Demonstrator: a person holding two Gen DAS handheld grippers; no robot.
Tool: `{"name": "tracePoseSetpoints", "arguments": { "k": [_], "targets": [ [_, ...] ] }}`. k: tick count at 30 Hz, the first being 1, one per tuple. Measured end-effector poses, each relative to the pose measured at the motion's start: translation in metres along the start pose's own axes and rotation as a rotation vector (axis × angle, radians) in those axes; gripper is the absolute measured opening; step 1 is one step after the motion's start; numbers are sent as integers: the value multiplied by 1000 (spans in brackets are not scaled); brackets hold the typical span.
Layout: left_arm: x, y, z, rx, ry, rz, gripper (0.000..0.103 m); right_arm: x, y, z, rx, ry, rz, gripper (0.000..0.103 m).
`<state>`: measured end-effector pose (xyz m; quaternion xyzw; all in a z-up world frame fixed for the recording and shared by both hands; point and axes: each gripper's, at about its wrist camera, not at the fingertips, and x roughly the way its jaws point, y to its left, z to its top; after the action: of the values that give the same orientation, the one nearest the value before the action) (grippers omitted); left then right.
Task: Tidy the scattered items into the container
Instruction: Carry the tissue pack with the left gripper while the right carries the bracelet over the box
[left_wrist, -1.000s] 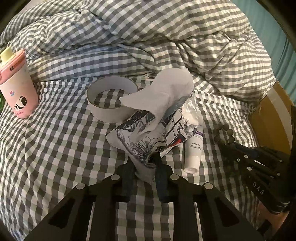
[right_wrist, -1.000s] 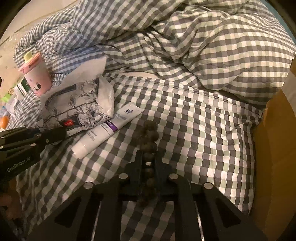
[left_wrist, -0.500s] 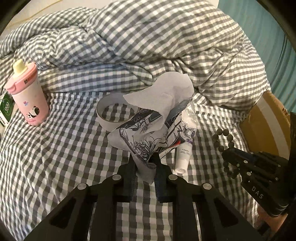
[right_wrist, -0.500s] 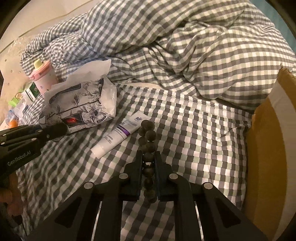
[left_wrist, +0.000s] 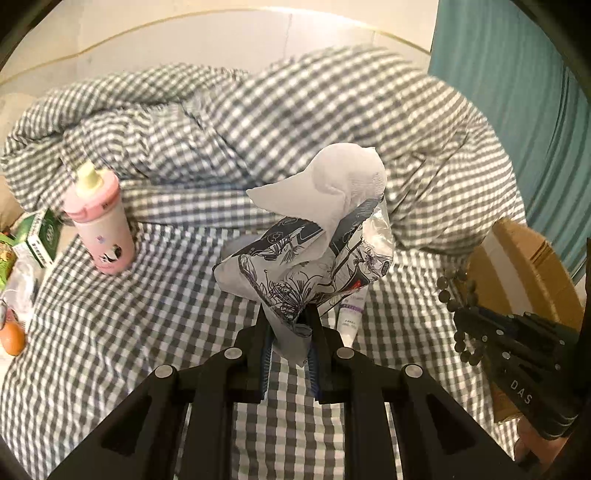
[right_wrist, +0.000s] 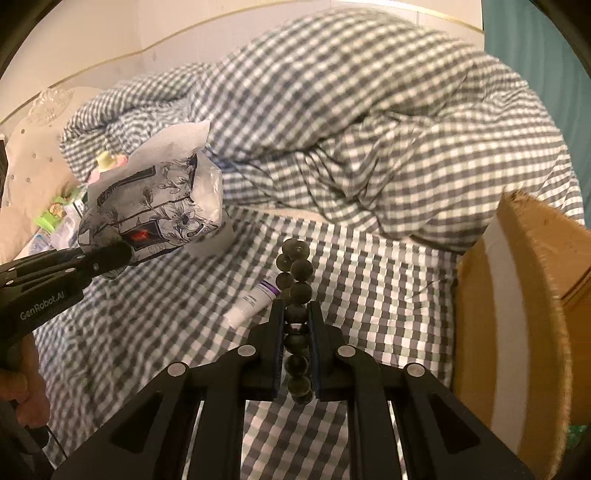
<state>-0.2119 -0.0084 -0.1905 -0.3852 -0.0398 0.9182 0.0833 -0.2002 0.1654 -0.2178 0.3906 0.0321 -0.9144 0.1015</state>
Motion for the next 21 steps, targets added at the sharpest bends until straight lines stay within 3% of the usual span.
{"name": "tracePoseSetpoints", "arguments": {
  "k": [21],
  "targets": [
    [-128,-18,9,19,-171,6,17,-130,31,7,-26,-162,-12,11]
  ]
}}
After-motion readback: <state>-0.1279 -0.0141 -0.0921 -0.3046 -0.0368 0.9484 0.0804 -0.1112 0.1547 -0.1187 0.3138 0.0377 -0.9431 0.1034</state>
